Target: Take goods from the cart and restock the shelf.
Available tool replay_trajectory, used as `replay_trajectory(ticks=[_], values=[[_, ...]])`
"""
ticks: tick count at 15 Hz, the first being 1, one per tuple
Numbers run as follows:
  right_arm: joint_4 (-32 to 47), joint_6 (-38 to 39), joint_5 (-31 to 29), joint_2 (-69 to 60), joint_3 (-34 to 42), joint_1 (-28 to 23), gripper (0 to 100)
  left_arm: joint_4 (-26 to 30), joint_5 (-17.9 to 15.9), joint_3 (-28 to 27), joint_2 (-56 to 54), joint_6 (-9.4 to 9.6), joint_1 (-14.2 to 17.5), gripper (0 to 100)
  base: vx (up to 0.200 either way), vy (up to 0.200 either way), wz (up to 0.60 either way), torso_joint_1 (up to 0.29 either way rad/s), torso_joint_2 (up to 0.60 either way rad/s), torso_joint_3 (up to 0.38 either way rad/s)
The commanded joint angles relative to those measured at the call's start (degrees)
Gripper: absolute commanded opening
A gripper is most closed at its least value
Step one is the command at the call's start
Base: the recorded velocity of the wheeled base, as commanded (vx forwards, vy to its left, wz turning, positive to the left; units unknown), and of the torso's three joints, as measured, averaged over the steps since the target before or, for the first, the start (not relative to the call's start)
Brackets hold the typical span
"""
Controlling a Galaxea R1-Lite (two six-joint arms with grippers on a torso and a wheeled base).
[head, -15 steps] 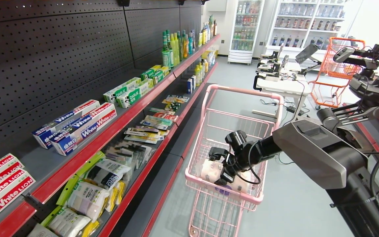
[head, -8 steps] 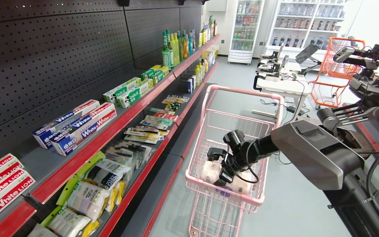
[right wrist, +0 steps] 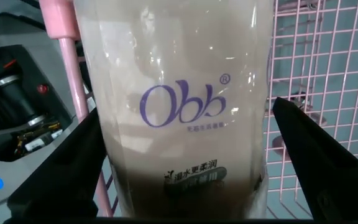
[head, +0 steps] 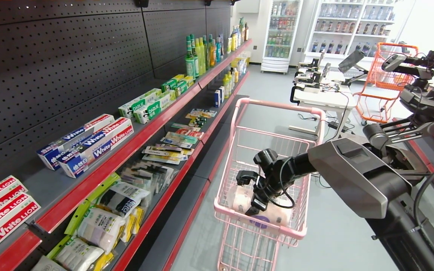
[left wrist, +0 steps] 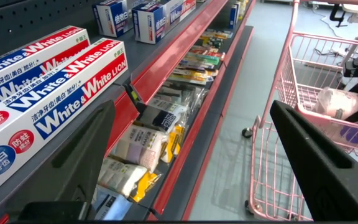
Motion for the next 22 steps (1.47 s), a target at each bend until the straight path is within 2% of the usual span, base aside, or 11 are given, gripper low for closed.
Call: replay_trajectory(ticks=[1, 5, 9, 22], values=[[1.24, 0.00, -0.17, 0.48, -1.40, 0.00, 100, -0.02, 0.04, 0.00, 0.05, -0.01, 0.02, 100, 0.000, 0.000, 0.00, 0.000, 0.00, 0.000], [7.04, 0.00, -1.31, 1.97, -5.70, 0.18, 100, -0.02, 0.04, 0.00, 0.05, -0.01, 0.02, 100, 0.000, 0.000, 0.00, 0.000, 0.00, 0.000], [9.50, -0.44, -3.33, 2.50, -7.46, 0.53, 100, -0.02, 0.04, 0.00, 0.05, -0.01, 0.02, 100, 0.000, 0.000, 0.00, 0.000, 0.00, 0.000], [9.59, -0.09, -2.89, 2.41, -6.85, 0.44, 100, -0.02, 0.04, 0.00, 0.05, -0.01, 0.02, 100, 0.000, 0.000, 0.00, -0.017, 0.04, 0.022]])
